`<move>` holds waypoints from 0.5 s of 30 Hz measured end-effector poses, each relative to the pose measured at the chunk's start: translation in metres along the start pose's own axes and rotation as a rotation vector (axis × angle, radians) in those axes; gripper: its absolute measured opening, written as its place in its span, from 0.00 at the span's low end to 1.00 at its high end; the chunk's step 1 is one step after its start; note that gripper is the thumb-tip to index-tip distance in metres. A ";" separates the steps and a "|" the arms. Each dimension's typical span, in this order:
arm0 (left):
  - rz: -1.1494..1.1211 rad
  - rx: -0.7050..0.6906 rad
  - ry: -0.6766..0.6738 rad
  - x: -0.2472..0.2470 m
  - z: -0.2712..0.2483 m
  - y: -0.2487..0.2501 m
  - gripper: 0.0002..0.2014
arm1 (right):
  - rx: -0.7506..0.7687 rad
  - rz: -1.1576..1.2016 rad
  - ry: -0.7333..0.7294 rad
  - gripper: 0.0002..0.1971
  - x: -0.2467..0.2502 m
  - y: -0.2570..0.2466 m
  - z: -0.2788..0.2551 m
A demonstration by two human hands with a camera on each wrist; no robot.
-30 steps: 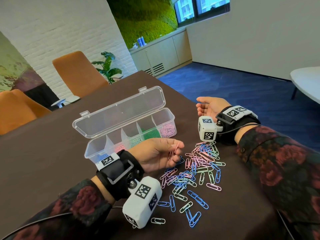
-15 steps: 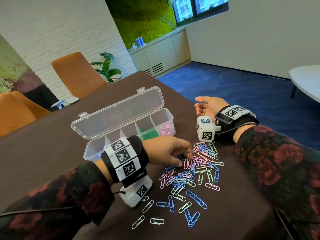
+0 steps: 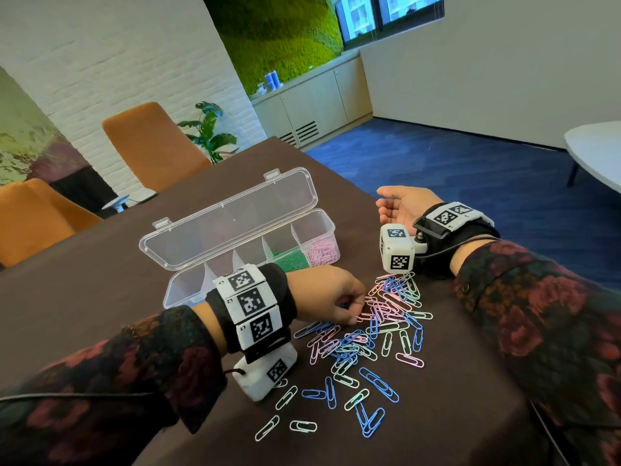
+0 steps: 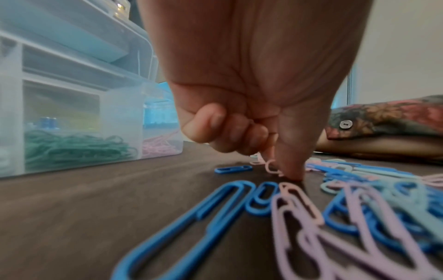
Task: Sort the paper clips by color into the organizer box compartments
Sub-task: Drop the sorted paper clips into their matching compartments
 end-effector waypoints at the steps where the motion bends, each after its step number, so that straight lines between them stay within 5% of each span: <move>1: -0.005 0.004 -0.001 0.000 -0.001 -0.001 0.03 | 0.002 0.001 -0.001 0.07 0.000 0.000 0.000; 9: -0.256 0.039 0.157 0.012 -0.015 -0.010 0.12 | -0.004 0.007 -0.003 0.07 0.000 0.001 0.001; 15: -0.207 0.077 0.170 0.007 -0.008 -0.001 0.05 | 0.008 -0.001 0.004 0.06 0.001 0.000 0.001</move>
Point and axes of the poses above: each hand's wrist, its own z-axis towards the middle knuckle, its own x-axis out of the back of the hand, y = z × x, the point moved 4 cm from there along z, towards the middle knuckle, and after that the axes turned 13 degrees about -z, right-handed, at the moved point
